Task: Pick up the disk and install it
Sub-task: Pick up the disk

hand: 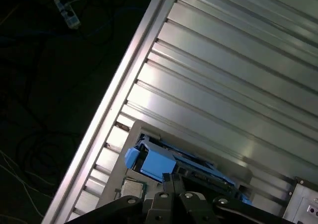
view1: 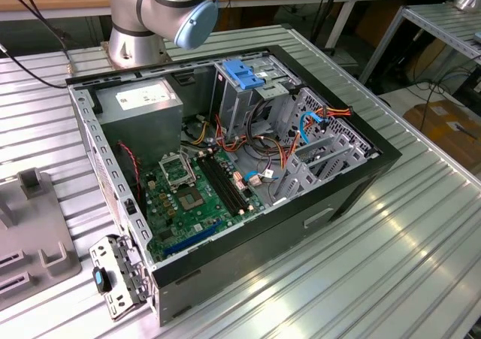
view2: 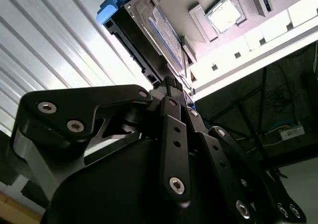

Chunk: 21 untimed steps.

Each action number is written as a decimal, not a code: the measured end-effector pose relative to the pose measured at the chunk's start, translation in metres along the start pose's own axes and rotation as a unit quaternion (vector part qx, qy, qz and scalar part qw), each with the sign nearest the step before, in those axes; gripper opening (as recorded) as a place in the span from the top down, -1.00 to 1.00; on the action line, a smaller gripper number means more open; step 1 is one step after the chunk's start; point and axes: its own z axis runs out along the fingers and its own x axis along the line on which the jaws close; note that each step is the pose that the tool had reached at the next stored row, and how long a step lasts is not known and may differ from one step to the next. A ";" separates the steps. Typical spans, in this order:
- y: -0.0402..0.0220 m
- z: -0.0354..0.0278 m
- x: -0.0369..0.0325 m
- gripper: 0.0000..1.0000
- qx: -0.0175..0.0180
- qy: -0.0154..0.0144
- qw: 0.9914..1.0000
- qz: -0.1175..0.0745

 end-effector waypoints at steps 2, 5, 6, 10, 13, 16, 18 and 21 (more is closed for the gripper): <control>0.0000 0.0000 0.0000 0.79 0.000 0.000 1.000 0.000; 0.0000 0.0002 0.0000 0.79 0.000 0.000 1.000 -0.015; 0.0000 0.0003 0.0000 0.79 -0.001 0.001 1.000 -0.031; 0.0000 0.0007 0.0000 0.79 -0.002 0.003 0.997 -0.081; 0.0000 0.0010 0.0000 0.79 -0.002 0.004 0.993 -0.114; 0.0000 0.0014 -0.0001 0.79 -0.003 0.005 0.990 -0.142; 0.0001 0.0016 -0.0001 0.79 -0.003 0.006 0.987 -0.162; 0.0001 0.0017 -0.0001 0.79 -0.003 0.006 0.984 -0.179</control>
